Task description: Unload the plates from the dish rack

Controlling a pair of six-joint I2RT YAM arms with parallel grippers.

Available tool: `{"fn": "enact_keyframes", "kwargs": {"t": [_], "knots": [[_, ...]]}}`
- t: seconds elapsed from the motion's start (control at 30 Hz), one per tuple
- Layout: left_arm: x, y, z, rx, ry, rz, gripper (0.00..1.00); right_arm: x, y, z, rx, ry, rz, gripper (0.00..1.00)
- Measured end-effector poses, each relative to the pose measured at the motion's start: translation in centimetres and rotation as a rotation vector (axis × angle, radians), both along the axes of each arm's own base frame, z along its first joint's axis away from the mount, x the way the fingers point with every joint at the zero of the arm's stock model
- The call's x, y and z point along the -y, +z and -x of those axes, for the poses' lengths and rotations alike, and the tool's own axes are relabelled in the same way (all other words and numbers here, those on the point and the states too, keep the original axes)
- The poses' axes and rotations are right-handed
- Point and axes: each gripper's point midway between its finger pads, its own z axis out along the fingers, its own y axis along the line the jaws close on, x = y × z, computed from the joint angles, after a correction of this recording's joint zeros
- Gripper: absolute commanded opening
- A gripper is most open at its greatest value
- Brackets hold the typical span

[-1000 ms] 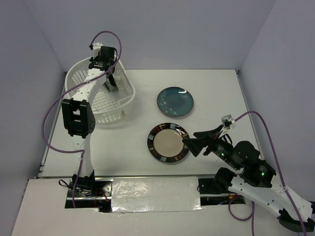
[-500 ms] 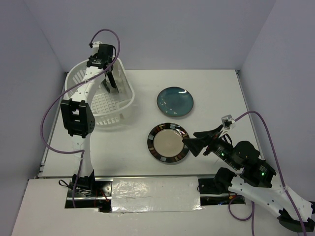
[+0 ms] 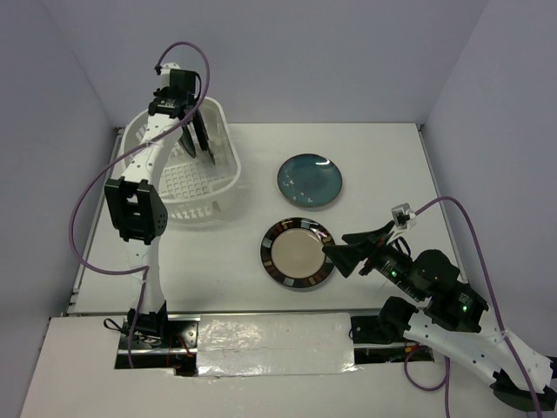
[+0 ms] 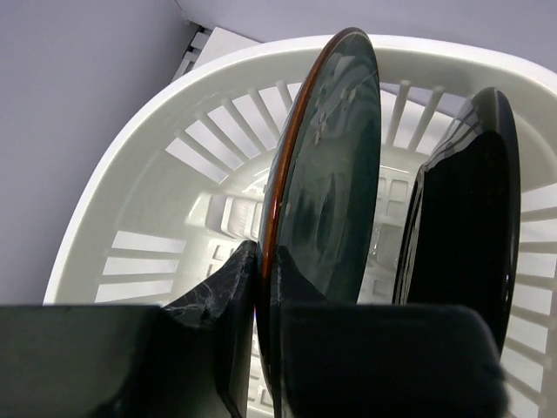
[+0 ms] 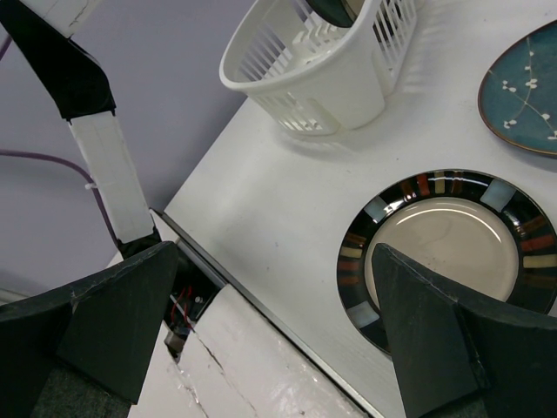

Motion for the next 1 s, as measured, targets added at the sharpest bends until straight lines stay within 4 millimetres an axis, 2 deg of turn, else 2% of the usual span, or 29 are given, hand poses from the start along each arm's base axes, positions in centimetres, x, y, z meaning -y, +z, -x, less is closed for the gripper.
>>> {"fn": "enact_keyframes", "kwargs": {"t": [0.17,0.33,0.5,0.63,0.83,1.0], "knots": [[0.4,0.7,-0.3,0.027,-0.019,0.019,0.00,0.0,0.0,0.0,0.000,0.000,0.000,1.00],[0.9,2.8,-0.3,0.079,-0.044,0.038,0.00,0.0,0.0,0.0,0.000,0.002,0.000,1.00],[0.6,4.7,0.2,0.119,-0.033,0.033,0.00,0.0,0.0,0.0,0.000,0.002,0.000,1.00],[0.0,5.5,0.4,0.126,-0.012,0.000,0.00,0.0,0.0,0.0,0.000,0.002,0.000,1.00],[-1.4,6.7,1.8,0.106,0.034,-0.075,0.00,0.0,0.0,0.0,0.000,0.002,0.000,1.00],[-2.4,10.0,4.1,0.128,0.059,-0.113,0.00,0.0,0.0,0.0,0.000,0.001,0.001,1.00]]}}
